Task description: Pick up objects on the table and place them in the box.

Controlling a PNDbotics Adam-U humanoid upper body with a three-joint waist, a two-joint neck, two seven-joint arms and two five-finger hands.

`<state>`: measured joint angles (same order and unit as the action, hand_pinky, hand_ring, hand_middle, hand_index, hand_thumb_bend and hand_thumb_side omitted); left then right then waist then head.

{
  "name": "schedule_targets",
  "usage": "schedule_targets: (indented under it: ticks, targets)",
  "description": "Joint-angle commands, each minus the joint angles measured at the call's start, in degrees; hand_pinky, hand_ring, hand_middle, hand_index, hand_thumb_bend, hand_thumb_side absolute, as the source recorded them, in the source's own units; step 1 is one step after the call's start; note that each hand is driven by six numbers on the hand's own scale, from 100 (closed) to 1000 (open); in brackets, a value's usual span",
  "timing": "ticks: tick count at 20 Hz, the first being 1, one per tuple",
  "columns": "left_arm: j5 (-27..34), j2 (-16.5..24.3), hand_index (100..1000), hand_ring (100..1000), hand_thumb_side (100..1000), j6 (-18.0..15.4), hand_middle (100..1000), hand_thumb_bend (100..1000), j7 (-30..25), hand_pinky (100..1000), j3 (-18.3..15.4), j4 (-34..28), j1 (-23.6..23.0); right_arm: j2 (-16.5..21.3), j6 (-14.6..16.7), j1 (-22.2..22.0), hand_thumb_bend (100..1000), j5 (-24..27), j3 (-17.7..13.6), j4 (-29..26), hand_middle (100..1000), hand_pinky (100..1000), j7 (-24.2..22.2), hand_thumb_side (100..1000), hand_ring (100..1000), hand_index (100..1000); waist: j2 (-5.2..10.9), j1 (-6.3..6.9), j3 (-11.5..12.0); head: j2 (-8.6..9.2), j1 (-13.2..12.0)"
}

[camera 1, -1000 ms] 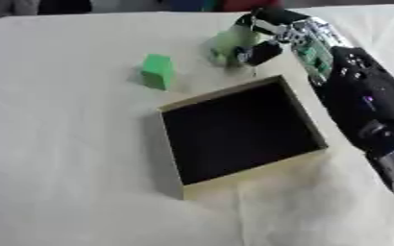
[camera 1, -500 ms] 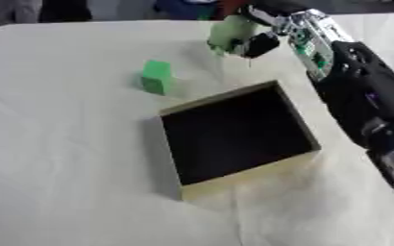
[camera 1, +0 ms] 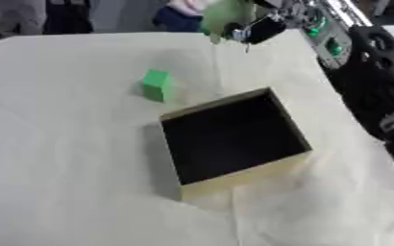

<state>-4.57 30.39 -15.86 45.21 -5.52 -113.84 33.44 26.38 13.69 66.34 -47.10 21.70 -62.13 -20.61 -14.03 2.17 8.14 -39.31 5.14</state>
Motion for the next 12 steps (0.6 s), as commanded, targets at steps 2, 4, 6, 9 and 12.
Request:
schedule_targets:
  ticks: [2, 4, 6, 9, 12]
  targets:
    - [-0.22, 2.13, 980, 772, 1000, 0.03, 806, 223, -0.13, 807, -0.66, -0.76, 0.41, 4.04, 3.67, -0.43, 100, 3.93, 5.32, -6.97, 454, 765, 0.74, 352, 697, 728, 1.2, 0.22, 0.05, -0.2, -0.23]
    - [-0.23, 2.13, 980, 772, 1000, 0.07, 805, 222, -0.11, 809, -0.64, -0.76, 0.37, 5.84, 5.43, -1.61, 100, 5.69, 7.49, -9.83, 454, 766, 2.16, 356, 696, 728, 0.97, 0.26, -0.01, -0.32, -0.41]
    - [-0.24, 2.13, 980, 772, 1000, 0.12, 805, 221, -0.06, 809, -0.63, -0.76, 0.33, 7.83, 7.13, -2.8, 100, 7.44, 8.64, -12.68, 457, 766, 3.74, 359, 692, 730, 0.76, 0.32, -0.1, -0.4, -0.68]
    - [-0.29, 2.18, 980, 772, 1000, 0.14, 805, 221, -0.02, 808, -0.63, -0.76, 0.33, 10.8, 9.27, -4.61, 100, 9.98, 9.67, -16.81, 457, 766, 5.7, 360, 691, 733, 0.52, 0.5, -0.25, -0.48, -0.95]
    - [-0.34, 2.2, 980, 771, 1000, 0.13, 804, 220, -0.06, 808, -0.57, -0.76, 0.32, 13.4, 10.43, -6.25, 100, 12.65, 10.75, -21.14, 458, 765, 6.18, 362, 691, 734, 0.28, 0.78, -0.38, -0.6, -0.97]
